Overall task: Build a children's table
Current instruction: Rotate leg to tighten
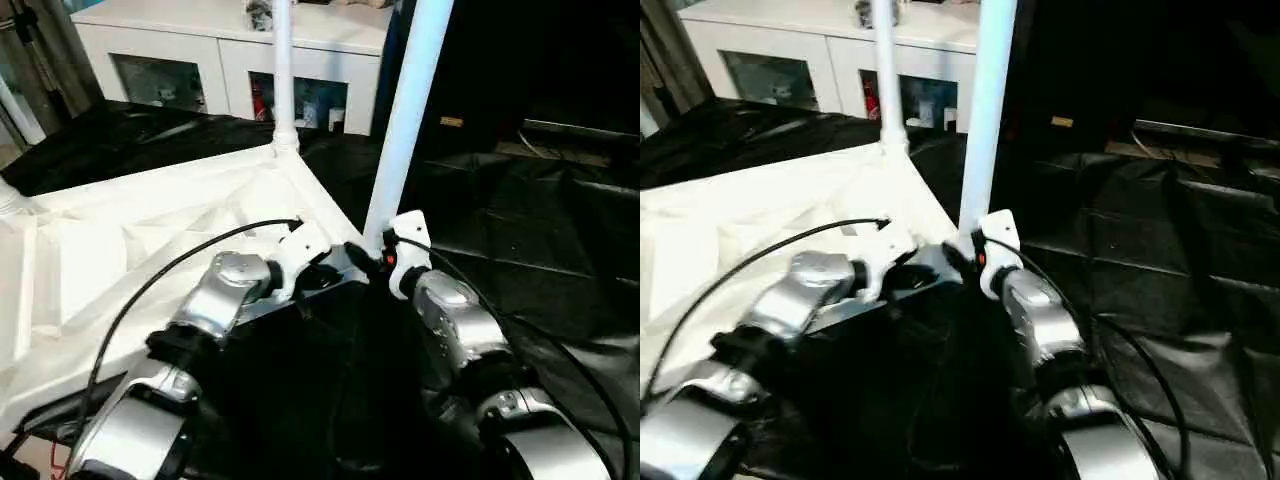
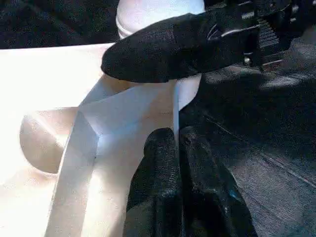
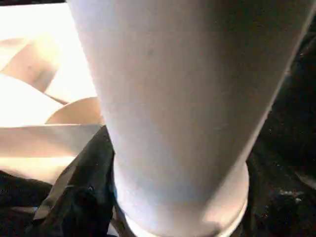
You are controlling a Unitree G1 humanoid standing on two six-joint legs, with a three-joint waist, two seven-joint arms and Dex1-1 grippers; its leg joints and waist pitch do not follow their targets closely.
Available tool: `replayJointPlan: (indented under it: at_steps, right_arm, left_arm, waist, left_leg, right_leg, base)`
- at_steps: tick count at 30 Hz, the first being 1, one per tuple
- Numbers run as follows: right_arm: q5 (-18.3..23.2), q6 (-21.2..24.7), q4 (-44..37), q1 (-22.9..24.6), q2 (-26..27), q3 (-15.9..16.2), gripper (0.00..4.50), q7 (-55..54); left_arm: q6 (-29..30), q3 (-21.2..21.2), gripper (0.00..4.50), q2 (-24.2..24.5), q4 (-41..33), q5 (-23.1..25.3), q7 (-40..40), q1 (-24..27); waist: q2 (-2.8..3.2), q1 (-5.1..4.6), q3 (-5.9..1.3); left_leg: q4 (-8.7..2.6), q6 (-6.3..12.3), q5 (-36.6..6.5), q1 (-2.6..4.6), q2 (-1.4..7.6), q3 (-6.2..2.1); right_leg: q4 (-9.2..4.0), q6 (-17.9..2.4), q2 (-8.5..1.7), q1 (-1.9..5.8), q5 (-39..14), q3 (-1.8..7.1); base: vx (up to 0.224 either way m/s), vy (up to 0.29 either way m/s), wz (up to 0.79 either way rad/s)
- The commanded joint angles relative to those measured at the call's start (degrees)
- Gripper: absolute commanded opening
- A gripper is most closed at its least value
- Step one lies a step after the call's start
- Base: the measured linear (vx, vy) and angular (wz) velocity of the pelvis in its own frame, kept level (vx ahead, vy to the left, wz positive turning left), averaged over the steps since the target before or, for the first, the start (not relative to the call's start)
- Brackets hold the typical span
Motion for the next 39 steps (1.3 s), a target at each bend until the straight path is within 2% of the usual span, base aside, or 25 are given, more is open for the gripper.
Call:
replayJointPlan:
  at_steps: [1,4,8,11,12,13,14,15,17,18,19,20,24,29,30,31,36,38,39]
  right_arm:
    - [0.1,1.5,3.0,0.7,3.7,2.8,3.48,4.7]
    - [-0.4,0.2,2.4,0.8,3.0,3.7,3.67,7.1]
    - [-0.3,-0.9,0.2,1.9,1.1,5.2,3.67,12.3]
    - [-0.1,-1.9,-4.9,5.0,-3.4,7.3,3.67,21.0]
    - [0.2,-1.7,-6.2,5.7,-4.4,7.4,3.67,23.2]
    - [0.4,-1.5,-6.6,5.9,-4.7,7.5,3.67,23.8]
    - [1.3,-0.6,-8.2,6.6,-5.7,7.6,3.67,26.3]
    - [1.8,-0.1,-10.2,7.6,-7.4,8.2,3.67,29.6]
    - [2.0,0.1,-11.9,8.4,-9.1,8.8,3.67,32.5]
    - [2.3,0.5,-13.3,9.0,-10.6,9.2,3.67,35.0]
    - [2.5,0.7,-13.9,9.2,-11.4,9.5,3.67,36.3]
    - [2.7,0.8,-14.5,9.5,-12.0,9.7,3.67,37.4]
    - [3.0,2.0,-17.2,10.6,-15.1,11.1,3.67,43.1]
    - [3.0,2.9,-18.3,11.1,-16.1,11.7,3.31,44.7]
    - [3.2,3.1,-18.3,11.1,-16.2,11.8,3.09,44.9]
    - [3.3,3.2,-18.3,11.1,-16.1,11.8,2.98,45.0]
    - [3.9,4.5,-18.7,11.4,-15.3,11.5,2.8,44.4]
    - [3.4,5.4,-17.6,11.1,-14.1,10.9,2.78,41.5]
    - [2.2,5.7,-15.6,10.5,-12.8,10.4,2.77,37.6]
  left_arm:
    - [-2.0,-1.4,0.0,-2.6,-0.3,-0.6,-0.7,-0.4]
    - [-3.4,-2.2,0.0,-1.7,-1.1,-0.7,-3.2,0.5]
    - [-5.9,-3.5,0.0,0.3,-2.1,-0.5,-7.4,1.9]
    - [-8.0,-5.3,0.0,3.6,-4.3,-0.7,-13.5,4.1]
    - [-8.8,-5.7,0.0,4.5,-4.7,-0.6,-15.0,4.6]
    - [-8.9,-5.8,0.0,4.7,-4.8,-0.7,-15.4,4.7]
    - [-9.5,-6.1,0.0,5.4,-5.3,-0.9,-16.9,5.2]
    - [-10.2,-6.2,0.0,6.2,-5.7,-1.2,-18.4,5.7]
    - [-10.6,-6.2,0.0,6.9,-5.9,-1.4,-19.6,6.1]
    - [-10.7,-6.2,0.0,7.7,-6.2,-1.7,-20.8,6.3]
    - [-10.9,-6.2,0.0,8.2,-6.4,-2.0,-21.8,6.5]
    - [-11.0,-6.1,0.0,8.7,-6.6,-2.2,-22.7,6.7]
    - [-11.5,-5.7,0.0,11.0,-7.4,-2.7,-25.8,7.6]
    - [-11.5,-5.5,0.0,12.3,-7.6,-3.1,-27.4,7.8]
    - [-11.2,-5.5,0.0,12.7,-7.7,-3.2,-27.7,7.9]
    - [-11.2,-5.5,0.0,12.7,-7.7,-3.2,-27.7,8.0]
    - [-10.5,-4.9,0.0,12.3,-7.9,-3.4,-26.9,8.2]
    - [-9.4,-4.1,0.0,10.8,-7.2,-3.7,-24.4,7.7]
    - [-8.2,-3.2,0.0,9.3,-6.3,-3.8,-21.5,6.9]
  waist:
    - [-0.09,0.08,-3.24]
    - [-0.06,0.06,-3.14]
    - [-0.13,0.05,-3.25]
    - [-0.05,0.26,-3.27]
    - [-0.07,0.44,-3.44]
    - [0.01,0.33,-3.4]
    - [0.56,0.36,-3.39]
    - [0.32,0.37,-3.4]
    - [0.35,0.81,-3.36]
    - [0.33,0.86,-3.35]
    - [0.62,0.92,-3.27]
    - [0.39,0.97,-3.26]
    - [0.31,1.25,-3.18]
    - [0.35,1.48,-3.25]
    - [0.36,1.49,-3.28]
    - [0.08,1.55,-3.28]
    - [0.12,1.5,-3.29]
    - [0.08,1.45,-3.22]
    - [0.07,1.28,-3.02]
  left_leg:
    - [-4.54,1.92,-10.6,-0.05,2.7,-1.39]
    - [-4.66,2.08,-11.5,-0.03,2.79,-1.43]
    - [-4.65,2.58,-10.8,-0.2,2.79,-1.54]
    - [-4.55,3.3,-9.6,-0.13,2.99,-1.41]
    - [-4.43,4.02,-8.5,-0.2,3.09,-1.36]
    - [-4.42,4.56,-7.9,-0.18,3.12,-1.23]
    - [-4.44,4.58,-8.0,-0.11,3.06,-1.3]
    - [-4.44,4.55,-8.1,-0.02,3.12,-1.23]
    - [-4.4,4.49,-8.6,0.32,3.3,-1.07]
    - [-4.5,4.33,-8.7,0.17,3.28,-1.09]
    - [-4.53,4.08,-9.2,0.12,3.34,-1.07]
    - [-4.5,3.83,-9.9,0.14,3.3,-1.0]
    - [-4.6,3.14,-10.5,0.07,3.34,-1.1]
    - [-4.59,2.84,-9.7,0.12,3.33,-1.08]
    - [-4.59,2.69,-9.7,0.18,3.33,-1.08]
    - [-4.58,2.71,-9.6,0.11,3.33,-1.11]
    - [-4.55,2.62,-9.2,0.14,3.28,-1.08]
    - [-4.6,2.45,-9.2,0.16,3.29,-1.11]
    - [-4.73,2.11,-10.4,0.19,3.26,-1.08]
  right_leg:
    - [-4.9,-12.2,-4.41,2.49,-16.1,3.0]
    - [-4.99,-12.2,-4.4,2.46,-17.0,2.98]
    - [-4.89,-12.1,-4.47,2.67,-16.6,2.95]
    - [-4.59,-13.1,-4.46,2.72,-13.5,2.98]
    - [-4.19,-13.5,-4.42,2.89,-10.7,3.06]
    - [-3.95,-14.3,-4.34,2.74,-8.6,3.08]
    - [-3.91,-14.6,-4.32,2.75,-8.3,3.03]
    - [-4.0,-15.1,-4.27,2.81,-8.1,2.98]
    - [-3.9,-15.5,-4.2,2.68,-7.5,3.01]
    - [-3.8,-15.6,-4.09,2.89,-7.4,2.91]
    - [-3.77,-15.7,-4.14,2.77,-7.9,2.92]
    - [-3.98,-15.4,-4.21,2.81,-9.0,2.94]
    - [-4.18,-14.5,-4.29,2.86,-11.9,2.97]
    - [-4.02,-14.5,-4.22,2.71,-11.0,2.96]
    - [-4.04,-14.6,-4.24,2.7,-11.0,2.94]
    - [-3.95,-14.6,-4.32,2.75,-11.2,2.95]
    - [-4.01,-14.4,-4.31,2.73,-11.2,2.98]
    - [-4.1,-14.4,-4.33,2.66,-11.6,2.97]
    - [-4.36,-14.0,-4.31,2.49,-13.8,3.0]
  base:
    - [0.0,0.0,0.0]
    - [0.0,0.0,0.0]
    - [0.0,0.0,0.0]
    - [0.0,0.0,0.0]
    - [0.0,0.0,0.0]
    - [0.0,0.0,0.0]
    - [0.0,0.0,0.0]
    - [0.0,0.0,0.0]
    - [0.0,0.0,0.0]
    - [0.0,0.0,0.0]
    - [0.0,0.0,0.0]
    - [0.0,0.0,0.0]
    - [0.0,0.0,0.0]
    - [0.0,0.0,0.0]
    - [0.0,0.0,0.0]
    - [0.0,0.0,0.0]
    - [0.0,0.0,0.0]
    - [0.0,0.0,0.0]
    - [0.0,0.0,0.0]
